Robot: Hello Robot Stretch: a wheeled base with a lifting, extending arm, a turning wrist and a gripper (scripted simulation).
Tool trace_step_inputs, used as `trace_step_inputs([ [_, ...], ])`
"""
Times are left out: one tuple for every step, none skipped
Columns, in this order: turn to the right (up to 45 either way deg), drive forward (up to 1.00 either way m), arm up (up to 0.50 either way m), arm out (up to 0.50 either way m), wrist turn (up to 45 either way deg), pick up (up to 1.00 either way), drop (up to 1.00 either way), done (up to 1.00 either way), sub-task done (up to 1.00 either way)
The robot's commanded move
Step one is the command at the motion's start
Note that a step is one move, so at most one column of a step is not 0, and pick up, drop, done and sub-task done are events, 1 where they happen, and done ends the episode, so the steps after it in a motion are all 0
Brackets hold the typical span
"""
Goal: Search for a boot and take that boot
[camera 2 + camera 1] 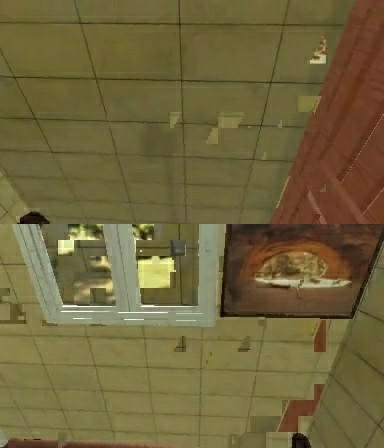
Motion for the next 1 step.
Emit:
trace_step_inputs([
  [0.0,0.3,0.0,0.0,0.0,0.0,0.0,0.0,0.0],
])
